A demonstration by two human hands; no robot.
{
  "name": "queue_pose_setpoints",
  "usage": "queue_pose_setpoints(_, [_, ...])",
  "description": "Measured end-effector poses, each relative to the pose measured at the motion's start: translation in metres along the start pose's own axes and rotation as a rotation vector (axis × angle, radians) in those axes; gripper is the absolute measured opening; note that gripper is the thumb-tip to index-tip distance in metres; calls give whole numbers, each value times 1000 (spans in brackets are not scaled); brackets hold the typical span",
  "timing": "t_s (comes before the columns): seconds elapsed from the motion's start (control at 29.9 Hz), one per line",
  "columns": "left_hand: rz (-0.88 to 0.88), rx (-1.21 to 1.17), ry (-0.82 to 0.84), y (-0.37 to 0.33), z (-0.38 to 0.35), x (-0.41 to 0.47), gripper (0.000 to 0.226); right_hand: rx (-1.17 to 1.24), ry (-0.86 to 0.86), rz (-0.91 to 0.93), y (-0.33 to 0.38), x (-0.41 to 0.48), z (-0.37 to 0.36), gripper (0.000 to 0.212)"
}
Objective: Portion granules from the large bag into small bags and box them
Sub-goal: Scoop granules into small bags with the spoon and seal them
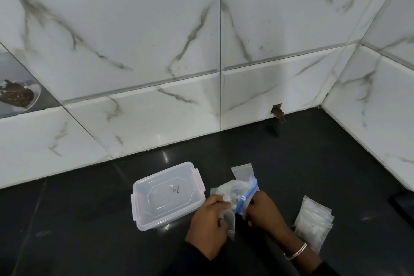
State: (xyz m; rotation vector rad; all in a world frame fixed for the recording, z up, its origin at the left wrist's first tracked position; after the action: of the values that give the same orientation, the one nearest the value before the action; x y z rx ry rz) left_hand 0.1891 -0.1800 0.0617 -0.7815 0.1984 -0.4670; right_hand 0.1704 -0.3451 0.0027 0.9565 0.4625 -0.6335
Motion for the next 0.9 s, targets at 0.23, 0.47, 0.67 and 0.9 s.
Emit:
queue_pose_setpoints(0.23, [118, -32, -17, 22, 17, -4, 33, 130, -88, 86, 6, -2, 29, 31])
queue_pose_setpoints(0.47, [262, -63, -11, 45, 1, -38, 37, -153, -218, 262, 34, -17, 32, 6])
queue_pose_setpoints(0.67, [265, -43, -129, 40, 30, -51, 23, -121, -260, 369, 41, -21, 26, 9])
queue_pose_setpoints(0.9, [146, 46, -113, -5, 59, -32, 17, -52, -319, 329, 38, -25, 43, 13])
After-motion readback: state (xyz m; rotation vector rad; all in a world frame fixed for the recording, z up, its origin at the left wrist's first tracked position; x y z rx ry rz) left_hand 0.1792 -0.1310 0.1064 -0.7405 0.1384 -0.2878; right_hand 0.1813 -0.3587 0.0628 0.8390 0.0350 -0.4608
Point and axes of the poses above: each hand's wrist, its own x-axis towards the middle knuckle, its own z-axis out of the back of the hand, y = z × x, the point moved 8 cm from there along x, towards the middle knuckle, and after that the axes turned 4 degrees about -z, right-handed, at the moved point
